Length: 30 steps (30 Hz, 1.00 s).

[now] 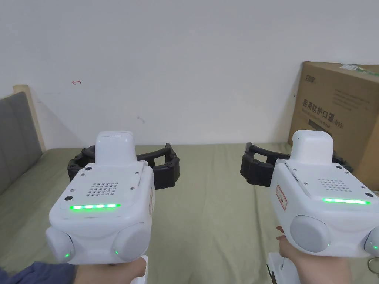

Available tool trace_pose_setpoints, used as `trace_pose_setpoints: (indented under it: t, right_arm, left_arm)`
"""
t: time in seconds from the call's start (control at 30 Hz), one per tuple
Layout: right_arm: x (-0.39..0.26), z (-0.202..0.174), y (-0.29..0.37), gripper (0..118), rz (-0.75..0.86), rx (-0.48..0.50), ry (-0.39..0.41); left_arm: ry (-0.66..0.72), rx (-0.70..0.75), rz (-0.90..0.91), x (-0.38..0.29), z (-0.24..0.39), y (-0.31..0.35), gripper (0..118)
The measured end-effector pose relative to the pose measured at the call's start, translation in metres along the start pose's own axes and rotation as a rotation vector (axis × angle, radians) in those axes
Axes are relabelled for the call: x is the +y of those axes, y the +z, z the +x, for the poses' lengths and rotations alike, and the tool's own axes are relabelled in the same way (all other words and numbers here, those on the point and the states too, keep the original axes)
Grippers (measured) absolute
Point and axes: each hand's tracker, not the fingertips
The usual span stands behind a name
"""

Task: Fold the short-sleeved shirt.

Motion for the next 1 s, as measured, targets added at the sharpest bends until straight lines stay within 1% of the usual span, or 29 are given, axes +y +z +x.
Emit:
trace_pose_setpoints:
  t: [0.5, 0.67, 1.0]
  right_arm:
    - [0.0022, -0.0002, 0.0004, 118, -0.002, 0.000, 0.002]
    - [0.0024, -0.0026, 0.0005, 118, -0.001, 0.004, 0.014]
    - [-0.0016, -0.0023, -0.0006, 118, -0.020, 0.011, 0.006]
  left_arm:
    - [-0.005, -0.006, -0.002, 0.0014, 0.0016, 0.0007, 118]
    - [-0.005, -0.003, 0.012, 0.0022, 0.0015, 0.0027, 118]
    - [-0.014, -0.009, 0.006, -0.0005, 0.0031, 0.0038, 118]
